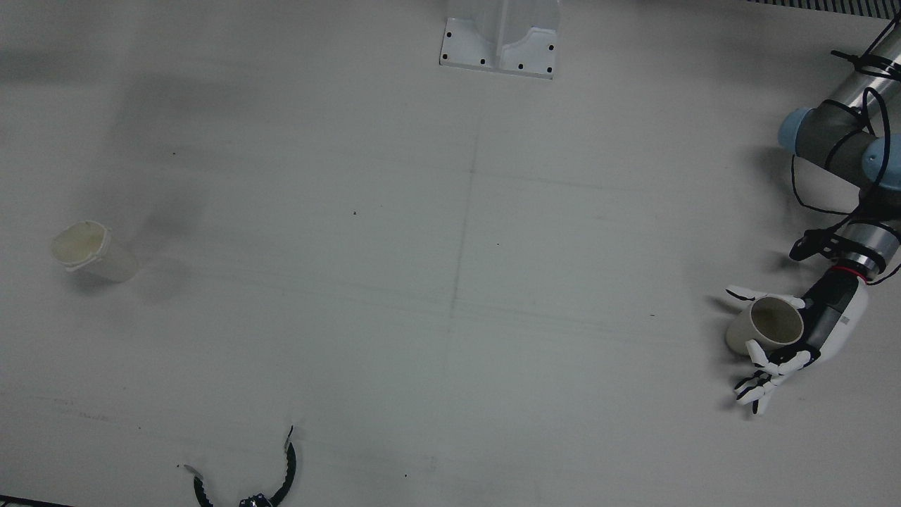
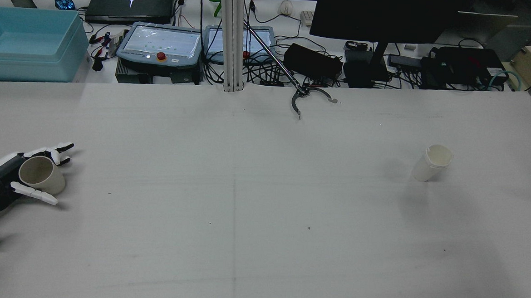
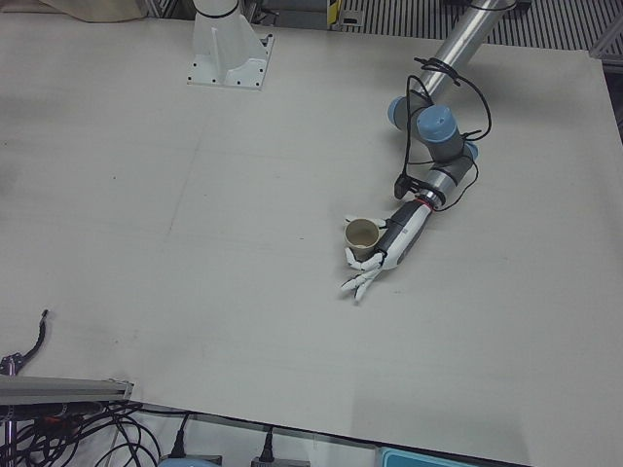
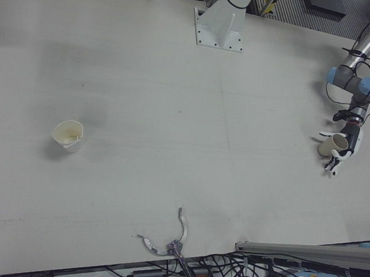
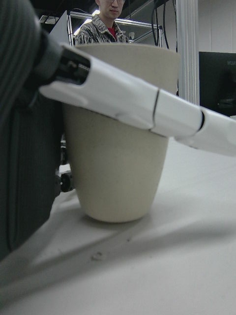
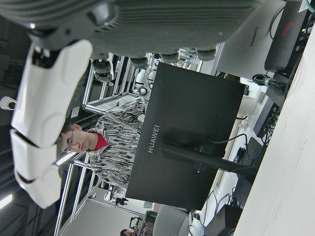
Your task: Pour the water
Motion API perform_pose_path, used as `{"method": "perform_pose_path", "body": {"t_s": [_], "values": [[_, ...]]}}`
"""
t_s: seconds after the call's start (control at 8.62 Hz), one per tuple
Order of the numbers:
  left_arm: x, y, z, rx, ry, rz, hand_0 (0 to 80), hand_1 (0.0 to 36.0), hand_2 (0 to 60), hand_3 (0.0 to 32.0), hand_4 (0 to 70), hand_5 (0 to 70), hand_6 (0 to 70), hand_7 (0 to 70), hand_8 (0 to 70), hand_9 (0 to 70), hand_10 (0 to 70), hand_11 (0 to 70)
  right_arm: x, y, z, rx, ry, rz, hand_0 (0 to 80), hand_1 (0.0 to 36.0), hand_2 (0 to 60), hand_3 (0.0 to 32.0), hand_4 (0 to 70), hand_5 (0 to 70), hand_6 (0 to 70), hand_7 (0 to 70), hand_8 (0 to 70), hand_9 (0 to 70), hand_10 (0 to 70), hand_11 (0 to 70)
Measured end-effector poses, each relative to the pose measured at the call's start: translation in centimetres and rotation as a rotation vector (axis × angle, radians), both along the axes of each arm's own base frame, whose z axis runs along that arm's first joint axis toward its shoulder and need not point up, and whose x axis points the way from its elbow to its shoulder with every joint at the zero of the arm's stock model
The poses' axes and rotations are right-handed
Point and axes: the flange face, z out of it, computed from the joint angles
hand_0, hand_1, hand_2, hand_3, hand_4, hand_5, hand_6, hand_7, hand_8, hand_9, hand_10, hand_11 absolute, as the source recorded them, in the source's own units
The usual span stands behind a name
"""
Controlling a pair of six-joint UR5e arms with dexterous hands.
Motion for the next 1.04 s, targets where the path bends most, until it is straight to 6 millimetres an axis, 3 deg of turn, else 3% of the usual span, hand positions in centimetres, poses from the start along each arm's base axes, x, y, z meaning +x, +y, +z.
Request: {"method": "perform_pose_path", "body": {"t_s": [0.12,0.58,0.7,0.81,1.04], "values": [[0.0,0.0,-0.8,-0.014,0.01,0.001,80.0,36.0,58.1,0.0,30.9,70.0,12.1,11.3,2.7,0.8,6.7,14.3,0.9,0.5,1.4,0.0,0.001,0.001,50.8,23.8,22.3,0.0,0.0,5.9,6.3,0.4,0.2,0.0,0.0,0.0],[-0.2,0.1,-5.3,-0.07,0.054,0.013,80.0,36.0,60.0,0.0,32.2,70.0,11.7,11.6,2.3,0.9,6.3,13.7,1.9,1.7,5.5,-0.021,-0.003,0.001,51.6,25.4,25.1,0.0,0.0,6.4,7.4,1.8,0.4,0.0,0.0,0.0],[-0.3,0.2,-6.3,-0.075,0.063,0.015,80.0,36.0,60.0,0.0,32.4,70.0,11.7,11.6,2.2,0.9,6.2,13.5,1.6,1.5,7.9,-0.035,0.009,-0.006,52.2,26.2,26.8,0.0,0.0,6.7,8.2,1.8,0.6,0.0,0.0,0.0],[-0.3,0.2,-7.3,-0.076,0.069,0.016,80.0,36.0,60.0,0.0,31.5,70.0,11.8,11.7,2.3,0.9,6.2,13.5,0.8,0.3,10.6,-0.039,0.031,-0.017,54.1,28.1,29.2,0.0,0.0,7.5,10.4,6.2,1.0,0.0,0.0,0.0],[-0.6,0.4,-9.5,-0.075,0.075,0.016,80.0,36.0,60.0,0.0,30.7,70.0,11.7,11.6,2.3,0.9,6.0,13.3,-2.6,-2.9,13.9,-0.018,0.076,-0.07,55.0,29.3,31.2,0.0,0.0,7.5,11.2,10.6,1.2,0.7,0.0,0.0]]}}
